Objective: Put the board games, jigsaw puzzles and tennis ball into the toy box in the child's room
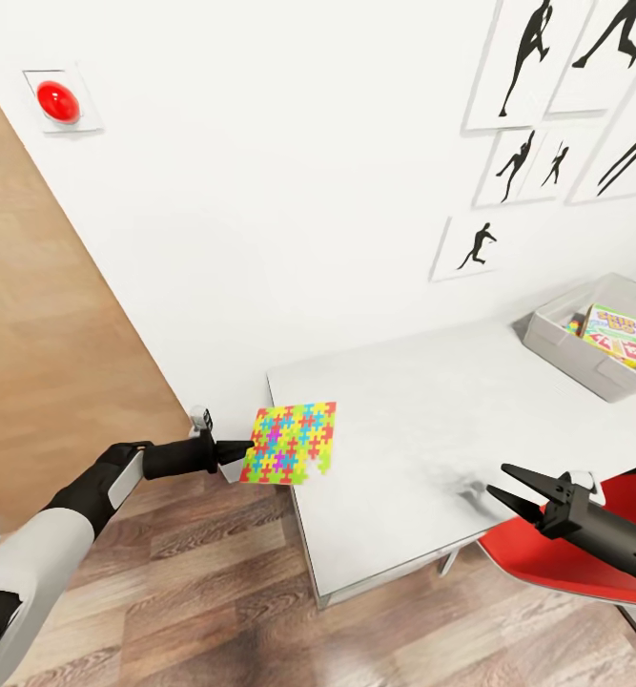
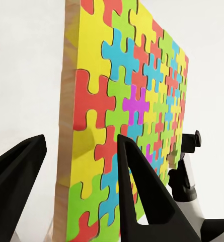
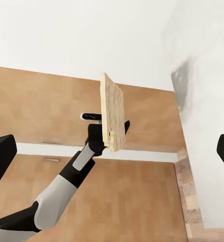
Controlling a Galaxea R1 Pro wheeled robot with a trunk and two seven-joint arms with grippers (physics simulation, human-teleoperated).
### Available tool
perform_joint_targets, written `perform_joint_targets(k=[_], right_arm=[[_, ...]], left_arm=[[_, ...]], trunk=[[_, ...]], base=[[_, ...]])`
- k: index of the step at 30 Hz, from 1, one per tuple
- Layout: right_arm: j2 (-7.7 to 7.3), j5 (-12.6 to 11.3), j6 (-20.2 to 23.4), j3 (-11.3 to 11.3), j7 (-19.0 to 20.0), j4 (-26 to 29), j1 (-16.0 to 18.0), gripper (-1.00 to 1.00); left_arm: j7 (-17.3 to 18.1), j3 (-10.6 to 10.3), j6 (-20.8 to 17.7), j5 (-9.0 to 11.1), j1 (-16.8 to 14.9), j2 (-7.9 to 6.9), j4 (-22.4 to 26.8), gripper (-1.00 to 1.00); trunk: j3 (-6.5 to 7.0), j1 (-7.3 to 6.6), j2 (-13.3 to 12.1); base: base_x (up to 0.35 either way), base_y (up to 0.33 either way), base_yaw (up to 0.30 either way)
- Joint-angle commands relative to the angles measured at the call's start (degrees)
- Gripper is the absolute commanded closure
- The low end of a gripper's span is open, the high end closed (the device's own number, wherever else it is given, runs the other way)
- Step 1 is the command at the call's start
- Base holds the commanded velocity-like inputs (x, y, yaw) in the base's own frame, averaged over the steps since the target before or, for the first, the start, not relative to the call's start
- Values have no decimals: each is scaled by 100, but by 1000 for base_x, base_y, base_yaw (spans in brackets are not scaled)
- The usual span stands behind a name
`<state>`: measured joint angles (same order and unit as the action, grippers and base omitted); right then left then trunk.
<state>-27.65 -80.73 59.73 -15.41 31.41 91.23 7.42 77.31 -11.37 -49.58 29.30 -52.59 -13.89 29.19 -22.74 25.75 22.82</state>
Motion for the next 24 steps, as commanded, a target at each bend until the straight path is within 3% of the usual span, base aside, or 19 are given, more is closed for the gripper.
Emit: perform_joint_targets(k=[1,24], right_arm=[[8,38,21,-5,41,-1,5,-100],[22,31,22,3,-100,0,5,-100]], left_arm=[[13,-32,-52,32,-6,-7,-1,100],[9,-32,-52,23,-6,-10,-1,100]], trunk=[[-9,3,10],[124,3,10]], base=[[0,0,0],[0,0,-40]])
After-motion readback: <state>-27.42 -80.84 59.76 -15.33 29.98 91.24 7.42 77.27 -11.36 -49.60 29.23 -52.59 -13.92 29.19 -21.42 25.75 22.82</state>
